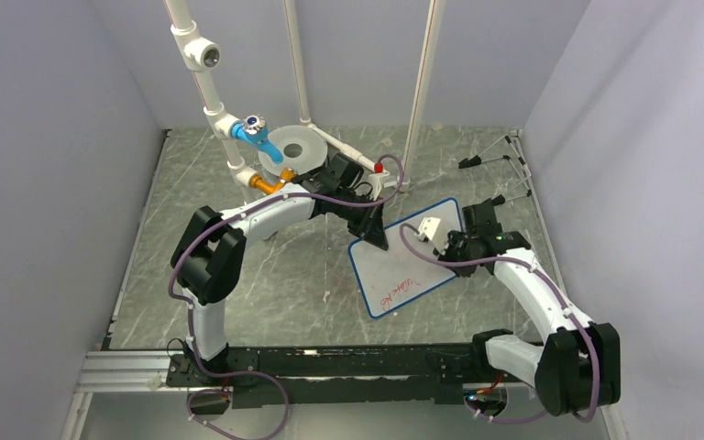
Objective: Erase the whiteboard
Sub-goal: Erase the whiteboard at the center of the board.
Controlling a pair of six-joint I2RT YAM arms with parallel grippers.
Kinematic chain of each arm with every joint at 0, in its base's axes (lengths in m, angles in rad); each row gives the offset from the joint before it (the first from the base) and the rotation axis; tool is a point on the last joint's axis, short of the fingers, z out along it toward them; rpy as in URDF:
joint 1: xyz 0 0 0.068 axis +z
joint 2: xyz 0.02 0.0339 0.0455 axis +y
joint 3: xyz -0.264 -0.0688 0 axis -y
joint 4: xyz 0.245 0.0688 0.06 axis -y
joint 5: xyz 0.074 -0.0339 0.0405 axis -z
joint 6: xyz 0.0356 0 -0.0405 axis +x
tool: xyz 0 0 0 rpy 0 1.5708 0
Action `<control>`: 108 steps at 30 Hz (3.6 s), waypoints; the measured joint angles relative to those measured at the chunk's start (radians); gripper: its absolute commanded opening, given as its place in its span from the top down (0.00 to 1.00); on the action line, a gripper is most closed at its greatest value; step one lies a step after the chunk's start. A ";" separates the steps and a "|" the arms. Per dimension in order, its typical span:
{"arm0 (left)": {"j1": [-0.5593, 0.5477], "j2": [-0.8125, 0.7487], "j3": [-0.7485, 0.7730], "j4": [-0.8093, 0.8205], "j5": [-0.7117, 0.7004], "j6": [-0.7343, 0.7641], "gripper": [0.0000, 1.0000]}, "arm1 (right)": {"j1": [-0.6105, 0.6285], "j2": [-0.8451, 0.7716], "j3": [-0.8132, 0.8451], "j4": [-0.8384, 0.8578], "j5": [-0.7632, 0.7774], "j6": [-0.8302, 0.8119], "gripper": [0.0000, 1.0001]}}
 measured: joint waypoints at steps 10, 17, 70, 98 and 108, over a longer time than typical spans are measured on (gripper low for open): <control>0.000 -0.002 -0.006 0.010 -0.002 -0.002 1.00 | -0.111 0.029 0.071 0.129 0.105 0.054 1.00; 0.000 -0.002 -0.008 0.008 0.001 -0.005 1.00 | -0.107 0.043 0.038 0.061 0.077 -0.061 1.00; 0.000 -0.002 -0.010 0.011 0.004 0.001 1.00 | -0.120 0.063 0.107 0.051 0.056 -0.011 1.00; 0.012 -0.008 -0.055 0.043 0.040 -0.002 1.00 | -0.136 0.058 0.144 0.059 0.056 -0.032 1.00; 0.020 -0.008 -0.058 0.042 0.053 0.001 1.00 | -0.137 0.061 -0.026 -0.038 0.082 -0.142 1.00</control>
